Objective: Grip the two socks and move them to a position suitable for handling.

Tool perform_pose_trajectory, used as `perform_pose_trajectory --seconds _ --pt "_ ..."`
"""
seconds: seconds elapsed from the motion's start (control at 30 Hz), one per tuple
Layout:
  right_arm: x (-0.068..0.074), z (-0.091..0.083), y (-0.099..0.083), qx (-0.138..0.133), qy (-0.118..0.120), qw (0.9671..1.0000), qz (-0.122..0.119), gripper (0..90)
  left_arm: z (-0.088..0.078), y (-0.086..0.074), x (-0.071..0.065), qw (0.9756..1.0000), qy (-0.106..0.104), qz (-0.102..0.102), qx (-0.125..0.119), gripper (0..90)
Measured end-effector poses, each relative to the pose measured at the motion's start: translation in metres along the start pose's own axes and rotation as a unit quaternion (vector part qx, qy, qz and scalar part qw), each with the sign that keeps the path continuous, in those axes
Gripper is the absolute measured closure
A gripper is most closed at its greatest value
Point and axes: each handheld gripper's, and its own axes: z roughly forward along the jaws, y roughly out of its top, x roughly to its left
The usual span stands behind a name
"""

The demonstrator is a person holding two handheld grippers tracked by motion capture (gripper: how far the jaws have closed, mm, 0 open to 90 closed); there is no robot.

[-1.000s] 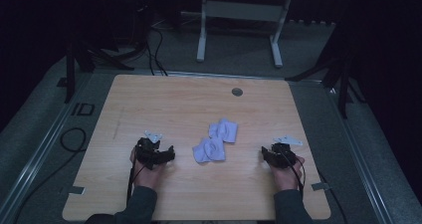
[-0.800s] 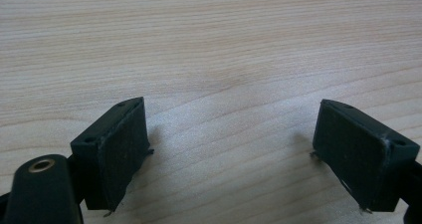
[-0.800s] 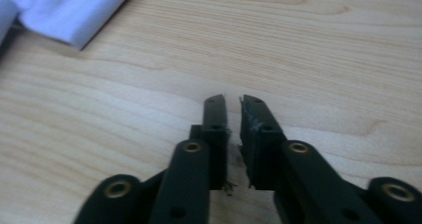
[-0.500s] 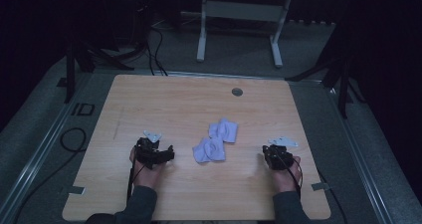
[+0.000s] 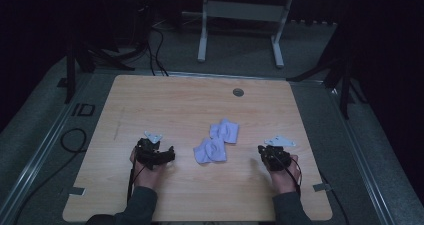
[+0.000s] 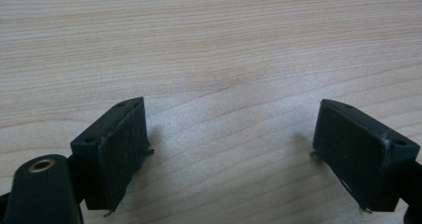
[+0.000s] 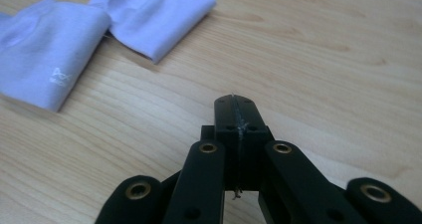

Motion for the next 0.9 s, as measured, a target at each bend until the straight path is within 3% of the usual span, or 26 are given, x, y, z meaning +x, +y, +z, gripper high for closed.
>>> perform_pose_trajectory --seconds 0.63,0.9 --pt "0.036 0.011 0.028 -0.010 0.032 0.9979 -0.055 90.0 0.001 0.001 -0.001 1.0000 0.002 -0.002 -0.001 14.0" --pt "0.057 0.022 0.037 -0.005 0.060 0.9944 -0.087 90.0 0.001 0.001 -0.001 1.0000 0.002 -0.002 -0.001 14.0"
